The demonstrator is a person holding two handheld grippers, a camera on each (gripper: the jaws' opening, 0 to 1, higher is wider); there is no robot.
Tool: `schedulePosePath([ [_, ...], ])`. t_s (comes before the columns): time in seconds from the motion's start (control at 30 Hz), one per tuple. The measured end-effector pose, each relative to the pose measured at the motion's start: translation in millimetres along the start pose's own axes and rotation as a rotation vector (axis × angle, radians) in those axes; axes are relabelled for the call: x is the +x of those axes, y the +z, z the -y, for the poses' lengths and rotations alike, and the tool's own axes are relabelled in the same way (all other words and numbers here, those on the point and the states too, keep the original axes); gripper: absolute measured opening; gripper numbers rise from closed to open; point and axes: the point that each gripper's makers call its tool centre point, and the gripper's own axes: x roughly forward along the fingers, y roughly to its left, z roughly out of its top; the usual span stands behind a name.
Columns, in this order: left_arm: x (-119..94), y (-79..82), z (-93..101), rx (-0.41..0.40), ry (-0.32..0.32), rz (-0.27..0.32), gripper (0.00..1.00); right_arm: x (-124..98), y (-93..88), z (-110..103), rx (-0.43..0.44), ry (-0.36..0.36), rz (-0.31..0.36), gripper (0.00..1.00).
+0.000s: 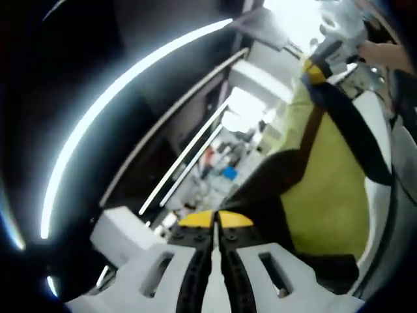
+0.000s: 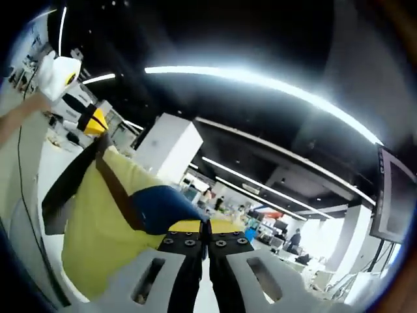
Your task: Fold the garment on the visible template until the final outline fits inside the template.
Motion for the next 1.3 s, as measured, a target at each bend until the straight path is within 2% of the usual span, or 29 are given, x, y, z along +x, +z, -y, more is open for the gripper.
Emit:
schedulePosePath([
  [0.13,11,-19.4,18.7,-0.024,-0.051,-0.037,0.0,5,-27.9,-12,0.024,0.019,-0.061,0.01],
  [0.33,29,-42.9,38.7,-0.051,-0.103,-0.087,0.0,13,-55.2,-22,0.051,0.05,-0.122,0.01],
  [0.43,41,-58.6,52.7,-0.071,-0.139,-0.118,0.0,19,-71.6,-29,0.132,0.077,-0.15,0.01],
  [0.57,56,-74.6,69.0,-0.099,-0.188,-0.147,0.0,26,-96.0,-36,0.129,0.094,-0.207,0.01],
  [0.8,93,-99.3,94.9,-0.128,-0.26,-0.174,0.0,48,-142.8,-43,0.154,0.132,-0.3,0.02],
  [0.97,119,-114.4,112.0,-0.187,-0.338,-0.175,0.0,66,-177.5,-50,0.186,0.174,-0.36,0.02],
  [1.0,124,-120.1,115.9,-0.189,-0.354,-0.194,0.0,68,-180.4,-50,0.188,0.177,-0.364,0.02],
  [1.2,160,-152.0,140.8,-0.184,-0.436,-0.233,0.0,91,-229.9,-62,0.221,0.232,-0.441,0.02],
  [1.3,173,-167.5,155.7,-0.239,-0.492,-0.259,0.0,98,-249.0,-68,0.23,0.256,-0.473,0.02],
])
